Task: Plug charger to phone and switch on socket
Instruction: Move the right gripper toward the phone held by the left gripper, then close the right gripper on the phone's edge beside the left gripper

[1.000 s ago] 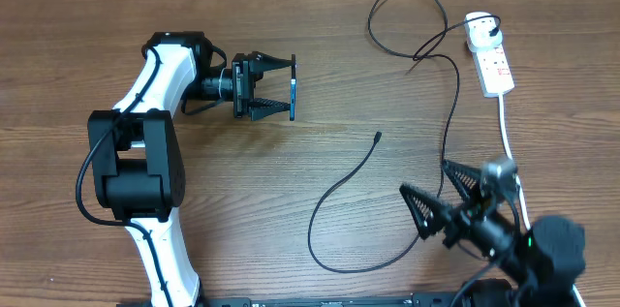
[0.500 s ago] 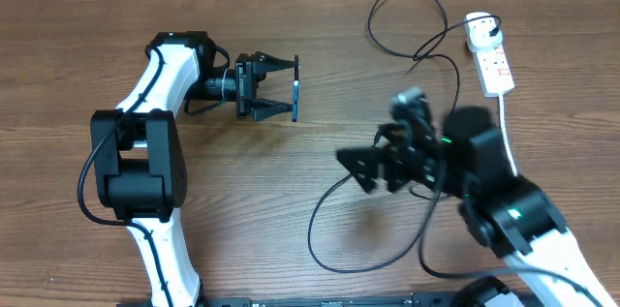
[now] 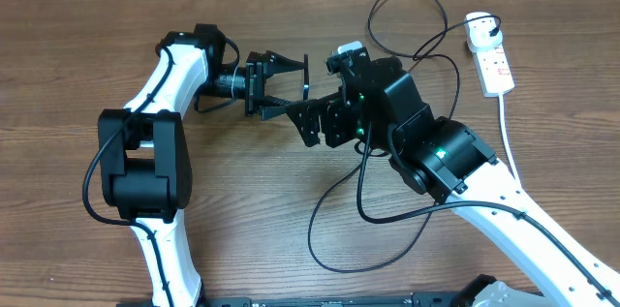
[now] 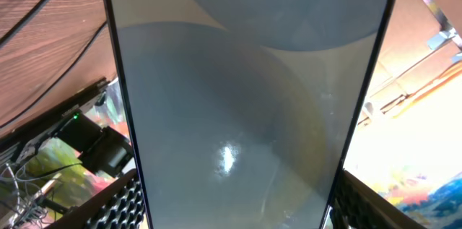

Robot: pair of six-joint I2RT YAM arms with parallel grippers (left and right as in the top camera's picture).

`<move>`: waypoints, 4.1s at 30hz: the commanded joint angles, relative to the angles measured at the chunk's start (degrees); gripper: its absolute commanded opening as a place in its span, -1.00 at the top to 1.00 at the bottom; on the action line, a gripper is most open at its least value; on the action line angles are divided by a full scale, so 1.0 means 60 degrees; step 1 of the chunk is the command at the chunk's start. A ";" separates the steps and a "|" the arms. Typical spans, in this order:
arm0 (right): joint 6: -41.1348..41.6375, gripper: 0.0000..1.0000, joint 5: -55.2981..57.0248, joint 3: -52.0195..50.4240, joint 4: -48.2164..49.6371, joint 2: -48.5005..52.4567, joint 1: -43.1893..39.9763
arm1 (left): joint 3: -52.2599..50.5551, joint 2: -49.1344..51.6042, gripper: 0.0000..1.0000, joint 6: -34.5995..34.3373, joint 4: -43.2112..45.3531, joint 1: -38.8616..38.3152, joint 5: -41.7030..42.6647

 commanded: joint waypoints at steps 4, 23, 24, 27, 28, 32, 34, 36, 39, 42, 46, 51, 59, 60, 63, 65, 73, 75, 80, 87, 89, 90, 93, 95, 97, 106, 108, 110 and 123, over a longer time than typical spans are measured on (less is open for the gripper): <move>0.0331 -1.00 -0.0794 0.0299 0.0153 0.0120 0.0044 | 0.0204 0.0084 -0.22 -0.1370 0.0856 -0.0280 0.0200; 0.3847 -1.00 0.2459 0.0291 -0.0149 0.1468 0.0047 | 0.0204 0.0084 -0.22 -0.4146 0.3734 -0.0900 -0.1504; 0.3843 -1.00 0.2382 0.0291 -0.0025 0.1501 0.0047 | 0.0204 0.0084 -0.22 -0.4262 0.3821 -0.0958 -0.1523; 0.3843 -1.00 0.2353 0.0288 -0.0033 0.1723 0.0044 | 0.0204 0.0084 -0.21 -0.4772 0.4273 -0.1191 -0.1519; 0.3843 -1.00 0.2361 0.0288 -0.0066 0.1770 0.0044 | 0.0204 0.0084 -0.21 -0.4863 0.4342 -0.1213 -0.1497; 0.3847 -0.75 0.2798 0.0270 -0.0219 0.1960 0.0033 | 0.0204 0.0084 -0.21 -0.5125 0.4401 -0.1239 -0.1486; 0.3843 -0.75 0.2936 0.0266 -0.0222 0.1960 0.0033 | 0.0204 0.0084 -0.21 -0.5213 0.4401 -0.1228 -0.1490; 0.3843 -0.73 0.3297 0.0240 -0.0280 0.1960 0.0033 | 0.0204 0.0084 -0.21 -0.5391 0.4397 -0.1231 -0.1483; 0.3843 -0.62 0.3963 0.0233 -0.0455 0.1963 0.0025 | 0.0204 0.0084 -0.21 -0.5450 0.4401 -0.1228 -0.1362; 0.3843 -0.41 0.3891 0.0233 -0.0433 0.1963 0.0029 | 0.0204 0.0084 -0.21 -0.5446 0.4404 -0.1231 -0.1344; 0.3843 -0.26 0.3708 0.0233 -0.0444 0.1967 0.0029 | 0.0204 0.0084 -0.21 -0.5442 0.4404 -0.1242 -0.1359; 0.3847 -0.14 0.3639 0.0233 -0.0474 0.1967 0.0036 | 0.0204 0.0084 -0.21 -0.5424 0.4404 -0.1290 -0.1698; 0.3847 -0.01 0.3672 0.0229 -0.0517 0.1971 0.0036 | 0.0204 0.0084 -0.22 -0.5446 0.4404 -0.1330 -0.1993; 0.3847 -0.01 0.3676 0.0226 -0.0532 0.1974 0.0036 | 0.0204 0.0084 -0.22 -0.5446 0.4408 -0.1344 -0.1989; 0.3847 0.00 0.3676 0.0226 -0.0521 0.2029 0.0036 | 0.0204 0.0084 -0.22 -0.5450 0.4408 -0.1432 -0.1993; 0.3847 0.00 0.3672 0.0226 -0.0517 0.2116 0.0036 | 0.0204 0.0084 -0.22 -0.5450 0.4408 -0.1508 -0.1996; 0.3847 0.05 0.3679 0.0226 -0.0470 0.2539 0.0036 | 0.0204 0.0084 -0.22 -0.5446 0.4408 -0.1555 -0.2004; 0.3847 0.08 0.3734 0.0226 -0.0444 0.2572 0.0033 | 0.0204 0.0084 -0.22 -0.5446 0.4408 -0.1563 -0.2062; 0.3843 0.08 0.3901 0.0248 -0.0397 0.2572 0.0029 | 0.0204 0.0084 -0.22 -0.5446 0.4411 -0.1563 -0.2186; 0.3843 0.11 0.3748 0.0255 -0.0361 0.2568 0.0029 | 0.0204 0.0084 -0.22 -0.5457 0.4448 -0.1541 -0.2350; 0.3847 0.17 0.3745 0.0255 -0.0361 0.2568 0.0029 | 0.0204 0.0084 -0.22 -0.5526 0.4448 -0.1545 -0.2350; 0.3850 0.17 0.3716 0.0255 -0.0357 0.2568 0.0029 | 0.0204 0.0084 -0.22 -0.5530 0.4448 -0.1545 -0.2350; 0.3850 0.19 0.3705 0.0255 -0.0353 0.2568 0.0029 | 0.0204 0.0084 -0.22 -0.5574 0.4448 -0.1545 -0.2342; 0.4003 0.21 0.3712 0.0255 -0.0331 0.2568 0.0029 | 0.0204 0.0084 -0.22 -0.5635 0.4448 -0.1545 -0.2342; 0.4062 0.27 0.3712 0.0255 -0.0295 0.2568 0.0029 | 0.0204 0.0084 -0.22 -0.5668 0.4448 -0.1555 -0.2306; 0.4054 0.33 0.3748 0.0251 -0.0331 0.2572 0.0029 | 0.0204 0.0084 -0.22 -0.5504 0.4619 -0.1570 -0.2313; 0.4036 0.33 0.3745 0.0251 -0.0390 0.2572 0.0029 | 0.0204 0.0084 -0.22 -0.5326 0.4619 -0.1570 -0.2320; 0.4018 0.33 0.3745 0.0251 -0.0481 0.2572 0.0029 | 0.0204 0.0084 -0.22 -0.5180 0.4619 -0.1570 -0.2342; 0.3978 0.35 0.3741 0.0251 -0.0484 0.2572 0.0029 | 0.0204 0.0084 -0.21 -0.4433 0.4612 -0.1585 -0.2568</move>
